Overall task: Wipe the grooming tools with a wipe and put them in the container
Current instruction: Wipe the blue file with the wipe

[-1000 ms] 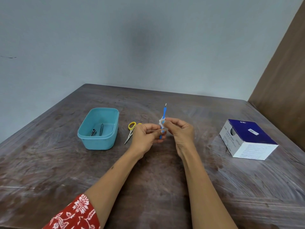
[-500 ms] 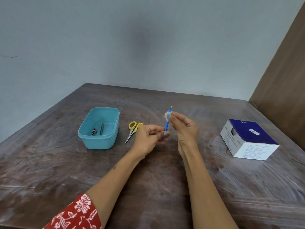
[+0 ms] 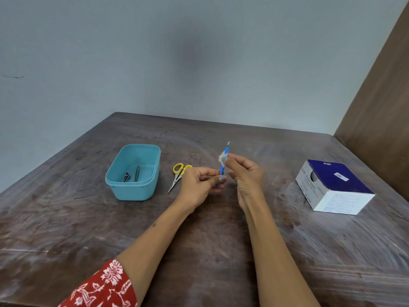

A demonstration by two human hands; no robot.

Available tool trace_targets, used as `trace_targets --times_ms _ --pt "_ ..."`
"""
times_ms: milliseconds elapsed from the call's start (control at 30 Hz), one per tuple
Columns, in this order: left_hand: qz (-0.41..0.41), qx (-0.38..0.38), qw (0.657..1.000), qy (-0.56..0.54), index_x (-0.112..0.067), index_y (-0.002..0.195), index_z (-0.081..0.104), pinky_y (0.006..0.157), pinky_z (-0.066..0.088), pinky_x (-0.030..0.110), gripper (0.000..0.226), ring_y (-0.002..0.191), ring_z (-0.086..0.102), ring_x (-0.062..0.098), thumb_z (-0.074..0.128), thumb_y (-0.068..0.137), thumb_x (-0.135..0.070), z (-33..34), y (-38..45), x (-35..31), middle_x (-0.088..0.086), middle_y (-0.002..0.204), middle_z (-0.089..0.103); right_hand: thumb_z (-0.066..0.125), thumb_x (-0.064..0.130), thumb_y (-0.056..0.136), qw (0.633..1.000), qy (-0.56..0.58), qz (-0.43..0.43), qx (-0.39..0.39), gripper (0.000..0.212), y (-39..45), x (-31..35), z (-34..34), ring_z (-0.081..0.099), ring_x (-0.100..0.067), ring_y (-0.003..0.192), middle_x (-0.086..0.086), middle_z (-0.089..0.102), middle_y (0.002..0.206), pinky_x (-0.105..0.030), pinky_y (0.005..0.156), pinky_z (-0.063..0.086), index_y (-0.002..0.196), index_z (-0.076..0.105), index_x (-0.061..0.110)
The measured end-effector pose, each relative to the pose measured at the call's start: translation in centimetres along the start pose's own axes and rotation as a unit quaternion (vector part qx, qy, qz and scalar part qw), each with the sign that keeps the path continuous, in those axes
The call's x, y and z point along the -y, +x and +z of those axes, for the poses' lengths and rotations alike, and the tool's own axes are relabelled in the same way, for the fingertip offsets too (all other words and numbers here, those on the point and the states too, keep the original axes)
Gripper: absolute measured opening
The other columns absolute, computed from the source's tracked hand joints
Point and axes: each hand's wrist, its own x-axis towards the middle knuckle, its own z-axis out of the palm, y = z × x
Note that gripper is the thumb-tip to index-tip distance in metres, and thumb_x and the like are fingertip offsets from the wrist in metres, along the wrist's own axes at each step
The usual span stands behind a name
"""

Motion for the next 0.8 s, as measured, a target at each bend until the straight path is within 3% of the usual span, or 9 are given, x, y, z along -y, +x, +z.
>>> trace_targets --times_ms 133,333,800 --pt "0.000 -0.004 1.000 0.006 0.006 0.099 0.066 0.063 0.059 0.027 0.021 0.062 0.068 0.010 0.067 0.079 0.000 0.28 -0.10 -0.23 0.011 0.077 0.069 0.072 -0.003 0.075 0.999 0.030 -0.037 -0.025 0.013 0.14 0.29 0.13 0.066 0.003 0.064 0.010 0.072 0.065 -0.010 0.061 0.050 0.081 0.070 0.008" --pt "0.006 -0.008 1.000 0.020 0.006 0.100 0.066 0.061 0.058 0.023 0.022 0.062 0.068 0.008 0.067 0.079 0.000 0.12 -0.04 -0.22 0.011 0.078 0.069 0.071 -0.004 0.075 0.999 0.024 -0.027 -0.016 0.012 -0.11 0.12 0.18 0.064 0.005 0.060 0.011 0.070 0.061 -0.008 0.057 0.047 0.080 0.069 0.007" --pt "0.004 0.005 0.999 0.035 0.007 0.101 0.066 0.062 0.059 0.024 0.022 0.061 0.067 0.007 0.066 0.079 0.001 0.11 -0.02 -0.20 0.012 0.078 0.068 0.070 0.006 0.079 0.998 0.043 -0.020 -0.029 0.010 0.50 -0.06 0.17 0.066 0.003 0.072 0.009 0.072 0.073 -0.012 0.068 0.051 0.088 0.071 0.010"
